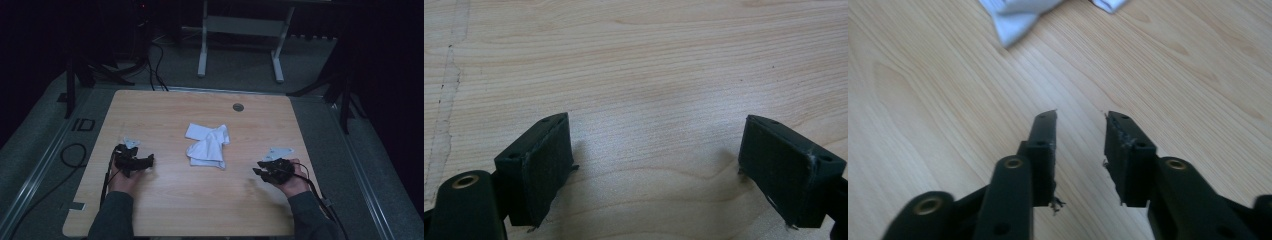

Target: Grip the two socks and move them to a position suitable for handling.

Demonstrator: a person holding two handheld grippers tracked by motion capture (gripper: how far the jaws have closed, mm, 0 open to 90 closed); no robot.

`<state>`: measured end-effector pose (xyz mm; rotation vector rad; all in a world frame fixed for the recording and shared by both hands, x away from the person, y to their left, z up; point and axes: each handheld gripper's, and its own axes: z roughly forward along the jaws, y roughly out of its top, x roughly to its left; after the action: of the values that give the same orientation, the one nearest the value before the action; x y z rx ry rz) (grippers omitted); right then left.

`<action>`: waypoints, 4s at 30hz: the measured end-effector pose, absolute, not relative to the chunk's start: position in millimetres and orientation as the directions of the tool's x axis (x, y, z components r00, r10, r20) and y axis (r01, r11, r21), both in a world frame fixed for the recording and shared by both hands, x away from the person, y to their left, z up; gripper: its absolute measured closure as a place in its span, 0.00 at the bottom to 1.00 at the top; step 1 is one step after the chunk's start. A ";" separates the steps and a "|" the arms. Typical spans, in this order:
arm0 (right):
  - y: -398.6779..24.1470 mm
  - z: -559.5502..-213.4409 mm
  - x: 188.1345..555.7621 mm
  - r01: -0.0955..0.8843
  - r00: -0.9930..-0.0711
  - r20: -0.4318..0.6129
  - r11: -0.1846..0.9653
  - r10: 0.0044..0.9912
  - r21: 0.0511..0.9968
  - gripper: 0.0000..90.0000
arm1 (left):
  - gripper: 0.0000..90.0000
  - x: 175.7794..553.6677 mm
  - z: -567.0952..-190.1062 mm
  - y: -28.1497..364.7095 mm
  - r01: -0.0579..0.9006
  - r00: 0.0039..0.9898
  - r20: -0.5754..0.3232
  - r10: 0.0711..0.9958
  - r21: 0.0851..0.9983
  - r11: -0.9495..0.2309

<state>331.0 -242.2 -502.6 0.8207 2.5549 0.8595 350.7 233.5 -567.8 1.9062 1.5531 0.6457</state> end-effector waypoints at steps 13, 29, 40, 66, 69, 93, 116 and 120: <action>-188.8 -499.4 344.4 0.361 -0.843 -0.103 0.698 0.528 0.618 1.00 | 0.16 350.7 -567.8 233.5 0.693 0.201 0.003 0.980 0.707 -0.144; -120.5 -506.6 382.0 0.314 -0.860 -0.114 0.693 0.497 0.649 1.00 | 0.16 350.6 -567.8 233.4 0.693 0.202 0.003 0.979 0.707 -0.145; -97.0 -543.3 393.9 0.323 -0.877 -0.114 0.747 0.467 0.581 1.00 | 0.16 350.6 -567.8 233.2 0.692 0.202 0.003 0.979 0.707 -0.145; -79.1 -504.8 368.6 0.246 -0.923 -0.072 0.723 0.379 0.646 0.84 | 0.16 350.6 -567.9 233.1 0.692 0.202 0.003 0.979 0.708 -0.145; -61.9 -498.3 371.9 0.232 -0.930 -0.068 0.719 0.362 0.655 0.83 | 0.16 350.6 -567.8 233.1 0.692 0.201 0.002 0.979 0.707 -0.144; -14.9 -528.5 402.9 0.276 -0.929 -0.032 0.745 0.369 0.607 1.00 | 0.16 350.6 -568.0 233.0 0.691 0.201 0.001 0.980 0.709 -0.142; -63.0 -473.9 388.3 0.239 -0.914 -0.096 0.715 0.394 0.657 1.00 | 0.16 350.6 -567.8 233.0 0.692 0.201 0.002 0.980 0.707 -0.143; -76.4 -467.9 385.2 0.240 -0.906 -0.111 0.713 0.408 0.659 1.00 | 0.16 350.6 -567.8 232.9 0.693 0.200 0.001 0.980 0.707 -0.142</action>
<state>385.2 -76.4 -467.9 0.5149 2.6711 0.9772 350.6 232.9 -567.8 1.9039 1.5530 0.6446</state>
